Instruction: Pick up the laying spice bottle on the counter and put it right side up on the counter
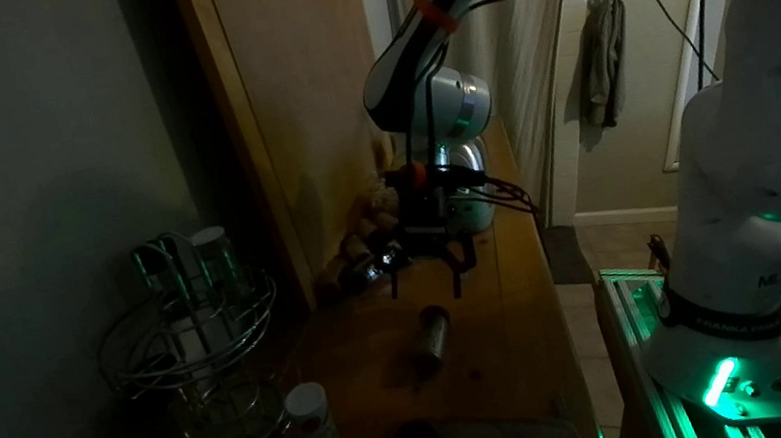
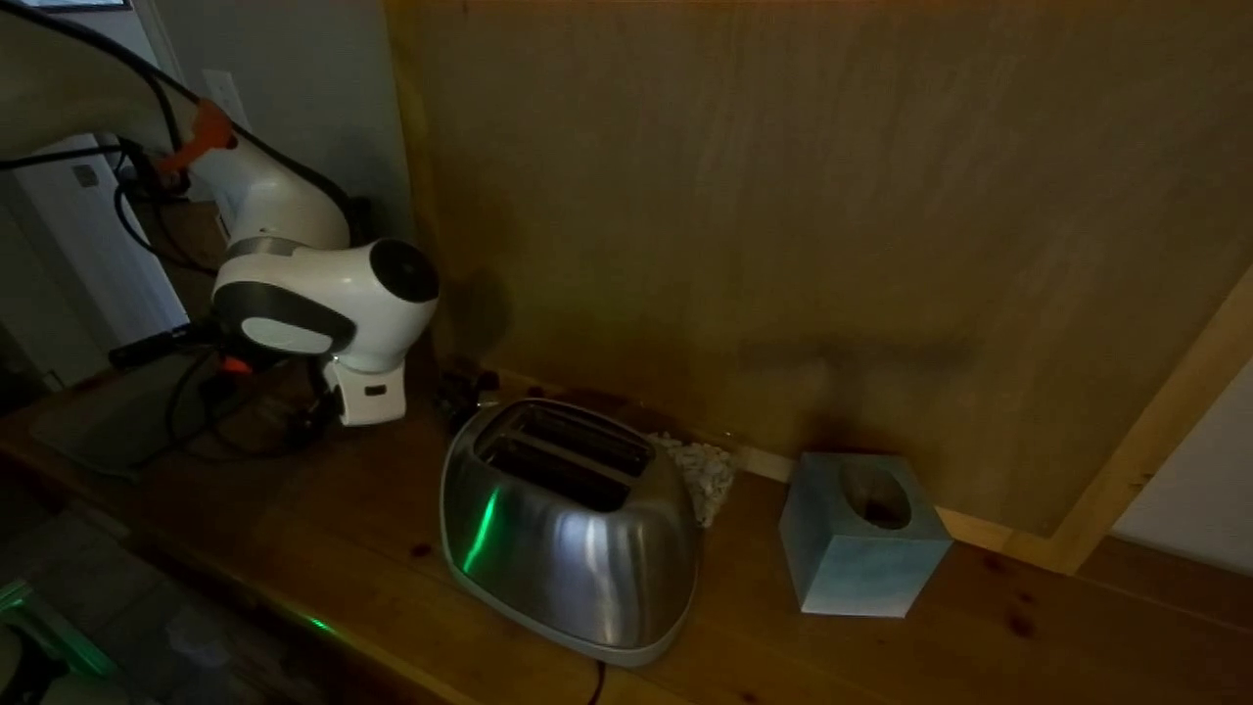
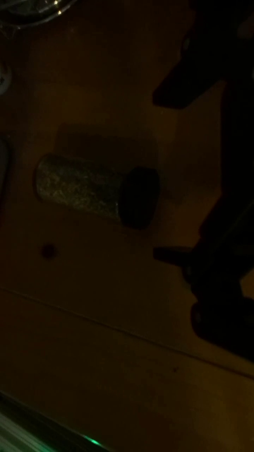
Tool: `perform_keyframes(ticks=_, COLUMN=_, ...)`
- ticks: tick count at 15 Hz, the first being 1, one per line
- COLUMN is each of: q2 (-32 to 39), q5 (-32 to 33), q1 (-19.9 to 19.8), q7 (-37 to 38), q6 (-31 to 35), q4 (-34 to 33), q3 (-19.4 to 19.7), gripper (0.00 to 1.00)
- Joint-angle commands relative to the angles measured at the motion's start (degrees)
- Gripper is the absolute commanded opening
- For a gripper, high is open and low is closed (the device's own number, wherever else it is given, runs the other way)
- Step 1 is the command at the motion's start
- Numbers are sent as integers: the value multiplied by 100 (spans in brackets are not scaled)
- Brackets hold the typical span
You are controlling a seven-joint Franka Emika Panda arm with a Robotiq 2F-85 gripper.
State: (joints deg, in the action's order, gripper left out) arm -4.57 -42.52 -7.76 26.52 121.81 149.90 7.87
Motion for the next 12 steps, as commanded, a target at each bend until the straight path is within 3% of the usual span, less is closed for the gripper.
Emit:
perform_keyframes(ticks=1, q2=182, q5=-222, q1=-76, q7=-364, q6=-222, q4=-24, q3=86, gripper=100)
perform_keyframes(ticks=7, q2=428, q5=-342, q1=-46, q7=-588, q6=-335, q4=-139, q3=87, gripper=100)
perform_keyframes(ticks=12, q2=616, q5=-897, q1=-49, q7=-904, q6=-308, q4=-214, q3=90, gripper=98)
